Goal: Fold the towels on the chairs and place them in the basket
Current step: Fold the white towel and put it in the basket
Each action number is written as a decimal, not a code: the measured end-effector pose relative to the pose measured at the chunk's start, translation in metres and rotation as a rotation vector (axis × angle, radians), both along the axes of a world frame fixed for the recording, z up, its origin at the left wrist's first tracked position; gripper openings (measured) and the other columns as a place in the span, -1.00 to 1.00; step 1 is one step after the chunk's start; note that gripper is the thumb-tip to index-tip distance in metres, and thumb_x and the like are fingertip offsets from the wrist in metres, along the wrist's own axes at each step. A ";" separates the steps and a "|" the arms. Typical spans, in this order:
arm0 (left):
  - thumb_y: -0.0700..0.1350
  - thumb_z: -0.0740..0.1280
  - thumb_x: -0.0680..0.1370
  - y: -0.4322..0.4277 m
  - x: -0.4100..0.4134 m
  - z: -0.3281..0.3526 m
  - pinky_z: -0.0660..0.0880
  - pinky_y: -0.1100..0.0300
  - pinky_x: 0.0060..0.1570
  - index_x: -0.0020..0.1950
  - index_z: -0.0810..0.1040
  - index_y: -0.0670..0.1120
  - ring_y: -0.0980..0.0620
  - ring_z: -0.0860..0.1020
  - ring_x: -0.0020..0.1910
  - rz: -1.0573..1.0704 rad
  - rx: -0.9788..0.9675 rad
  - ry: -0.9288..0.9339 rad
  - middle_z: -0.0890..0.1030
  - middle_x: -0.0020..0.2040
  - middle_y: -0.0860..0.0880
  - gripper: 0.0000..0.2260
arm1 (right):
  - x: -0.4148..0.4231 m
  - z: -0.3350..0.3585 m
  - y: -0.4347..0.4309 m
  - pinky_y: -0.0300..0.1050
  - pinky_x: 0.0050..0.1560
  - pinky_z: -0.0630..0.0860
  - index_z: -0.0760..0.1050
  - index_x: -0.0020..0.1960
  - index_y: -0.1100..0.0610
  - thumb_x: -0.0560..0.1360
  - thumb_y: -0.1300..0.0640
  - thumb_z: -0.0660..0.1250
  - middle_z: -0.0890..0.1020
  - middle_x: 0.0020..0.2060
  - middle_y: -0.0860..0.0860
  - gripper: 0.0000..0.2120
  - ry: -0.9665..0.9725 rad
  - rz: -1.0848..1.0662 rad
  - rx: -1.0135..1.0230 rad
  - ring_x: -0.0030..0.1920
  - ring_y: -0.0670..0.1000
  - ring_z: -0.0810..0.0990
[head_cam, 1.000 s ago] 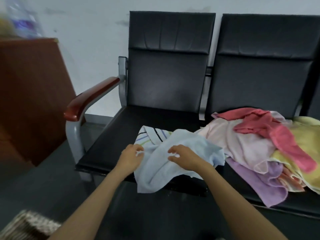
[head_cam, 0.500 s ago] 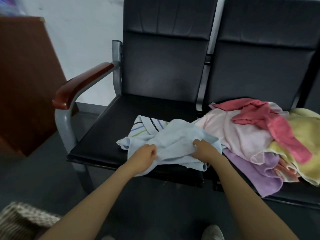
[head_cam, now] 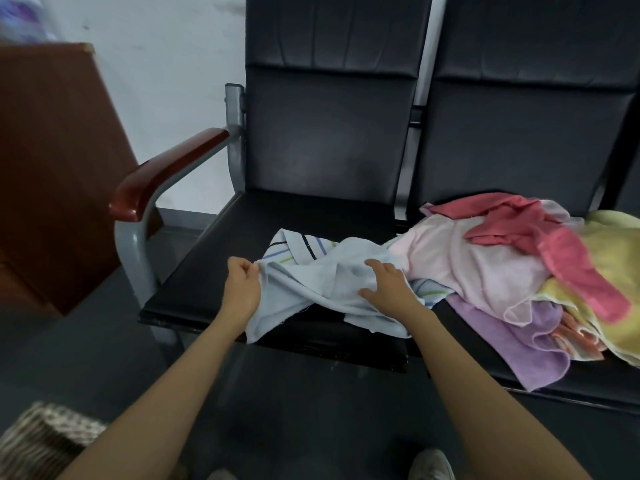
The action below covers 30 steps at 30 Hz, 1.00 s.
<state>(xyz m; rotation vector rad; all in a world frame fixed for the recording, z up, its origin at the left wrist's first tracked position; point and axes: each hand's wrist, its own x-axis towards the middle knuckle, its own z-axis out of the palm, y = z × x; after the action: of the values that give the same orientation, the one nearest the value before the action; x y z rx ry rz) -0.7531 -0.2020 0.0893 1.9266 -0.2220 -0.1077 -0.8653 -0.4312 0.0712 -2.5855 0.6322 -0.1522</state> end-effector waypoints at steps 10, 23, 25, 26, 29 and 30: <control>-0.10 0.23 0.60 -0.004 0.011 0.001 0.46 0.17 -0.11 -0.05 0.49 -0.09 0.01 0.52 -0.09 -0.155 -0.133 0.354 0.57 -0.05 -0.07 -0.90 | 0.026 0.013 0.024 -0.19 -0.19 0.35 0.43 -0.15 0.12 0.58 0.05 0.21 0.45 -0.33 -0.07 -0.81 -0.211 0.154 0.360 -0.29 -0.09 0.40; 0.15 0.25 0.55 0.004 0.045 -0.035 0.24 -0.03 0.25 0.33 0.43 -0.11 -0.18 0.29 0.31 -0.023 0.655 -0.017 0.36 0.35 -0.13 -0.55 | 0.067 0.006 0.045 -0.18 0.16 0.33 0.44 0.24 0.06 0.51 0.25 0.17 0.41 0.14 -0.04 -0.68 -0.108 0.099 0.324 0.25 -0.03 0.30; 0.13 0.33 0.51 -0.001 0.047 -0.035 0.25 0.00 0.20 0.21 0.50 -0.06 -0.15 0.33 0.26 -0.022 0.657 0.003 0.43 0.26 -0.09 -0.62 | 0.086 0.005 0.048 -0.17 0.19 0.32 0.49 0.16 0.08 0.55 0.18 0.18 0.47 0.09 -0.04 -0.78 -0.193 0.002 0.246 0.24 -0.01 0.34; 0.08 0.35 0.50 -0.004 0.047 -0.036 0.26 0.01 0.16 0.14 0.51 -0.05 -0.14 0.38 0.21 0.011 0.601 -0.024 0.48 0.17 -0.08 -0.70 | 0.095 0.003 0.049 -0.15 0.19 0.33 0.49 0.15 0.11 0.56 0.14 0.20 0.50 0.09 0.00 -0.80 -0.190 -0.010 0.159 0.24 0.04 0.37; -0.21 0.31 0.49 -0.009 0.045 -0.031 0.35 0.06 -0.01 -0.08 0.47 -0.08 -0.09 0.48 -0.04 0.098 0.327 -0.287 0.51 -0.13 -0.02 -0.94 | 0.120 -0.004 0.047 -0.08 0.21 0.34 0.43 0.21 0.12 0.55 -0.03 0.25 0.49 0.15 0.08 -0.68 0.016 0.058 0.078 0.24 0.10 0.37; -0.30 0.28 0.47 -0.009 0.044 -0.026 0.37 0.09 -0.07 -0.11 0.47 -0.10 -0.06 0.47 -0.09 0.053 0.290 -0.432 0.51 -0.15 -0.02 -0.89 | 0.127 -0.008 0.047 -0.05 0.20 0.37 0.42 0.19 0.10 0.53 -0.09 0.27 0.48 0.15 0.08 -0.66 0.083 0.061 0.091 0.23 0.11 0.39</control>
<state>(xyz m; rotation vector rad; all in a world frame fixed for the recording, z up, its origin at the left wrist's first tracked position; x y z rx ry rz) -0.7092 -0.2111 0.0630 2.2277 -0.4634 0.3323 -0.7382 -0.3844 0.0632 -2.5307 0.5749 0.0036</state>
